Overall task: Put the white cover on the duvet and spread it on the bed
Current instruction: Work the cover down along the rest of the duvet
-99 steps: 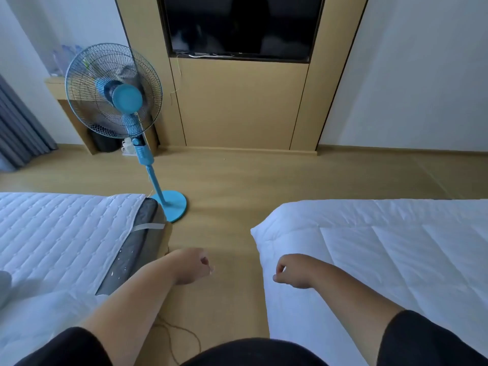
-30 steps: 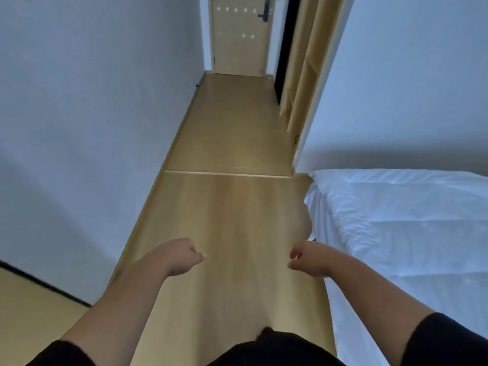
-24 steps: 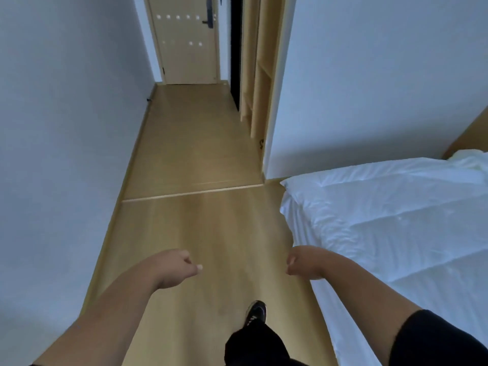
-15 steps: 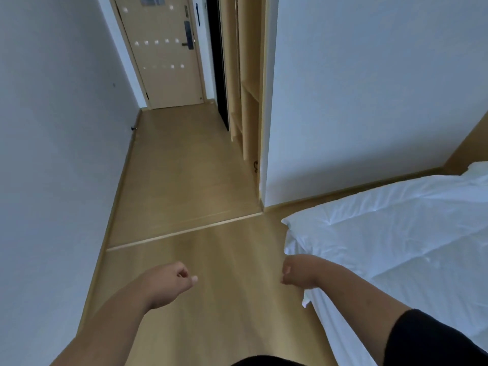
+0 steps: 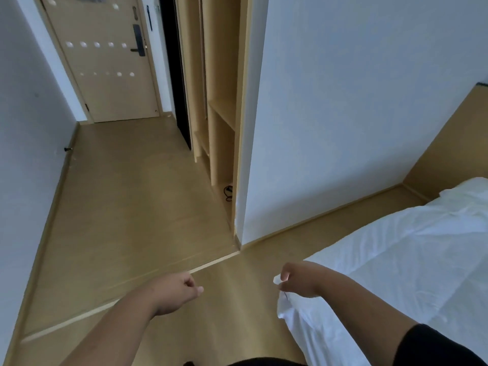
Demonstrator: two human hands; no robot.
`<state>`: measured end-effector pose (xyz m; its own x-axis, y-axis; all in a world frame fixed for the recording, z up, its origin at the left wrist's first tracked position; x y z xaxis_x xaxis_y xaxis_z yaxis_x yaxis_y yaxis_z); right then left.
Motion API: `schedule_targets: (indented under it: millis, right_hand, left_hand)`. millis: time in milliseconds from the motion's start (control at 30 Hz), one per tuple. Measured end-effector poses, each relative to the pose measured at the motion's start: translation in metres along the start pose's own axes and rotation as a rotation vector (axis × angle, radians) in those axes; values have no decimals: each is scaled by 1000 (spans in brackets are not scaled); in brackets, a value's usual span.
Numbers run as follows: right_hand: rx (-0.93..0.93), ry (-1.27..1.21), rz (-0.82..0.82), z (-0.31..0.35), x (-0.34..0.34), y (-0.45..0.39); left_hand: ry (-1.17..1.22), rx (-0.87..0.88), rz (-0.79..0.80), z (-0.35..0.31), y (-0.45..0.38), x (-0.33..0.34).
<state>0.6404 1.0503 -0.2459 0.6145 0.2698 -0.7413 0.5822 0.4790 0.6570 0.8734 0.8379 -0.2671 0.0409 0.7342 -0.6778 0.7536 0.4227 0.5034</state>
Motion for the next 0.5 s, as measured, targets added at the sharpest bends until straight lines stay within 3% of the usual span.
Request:
schedule_targets:
  millis: [233,500]
  right_hand:
    - [222,-248,-52,1,-68,-66]
    - [397,-437,-47,-46,-122,-141]
  left_hand:
    - [-156,229,116,-53,-169,-112]
    - [-324,450,342,-163,-313,-141]
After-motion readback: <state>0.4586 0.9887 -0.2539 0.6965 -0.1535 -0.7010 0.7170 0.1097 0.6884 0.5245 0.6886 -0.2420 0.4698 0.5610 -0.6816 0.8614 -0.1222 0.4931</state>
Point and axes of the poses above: each hand's wrist, its own y-axis away from the middle knuckle, its own x-axis out of the palm, z = x × y, the point moved 2 cm from there along -y, towards the middle knuckle, and after that the axes turned 11 degrees about x, right-handed, at the moved point
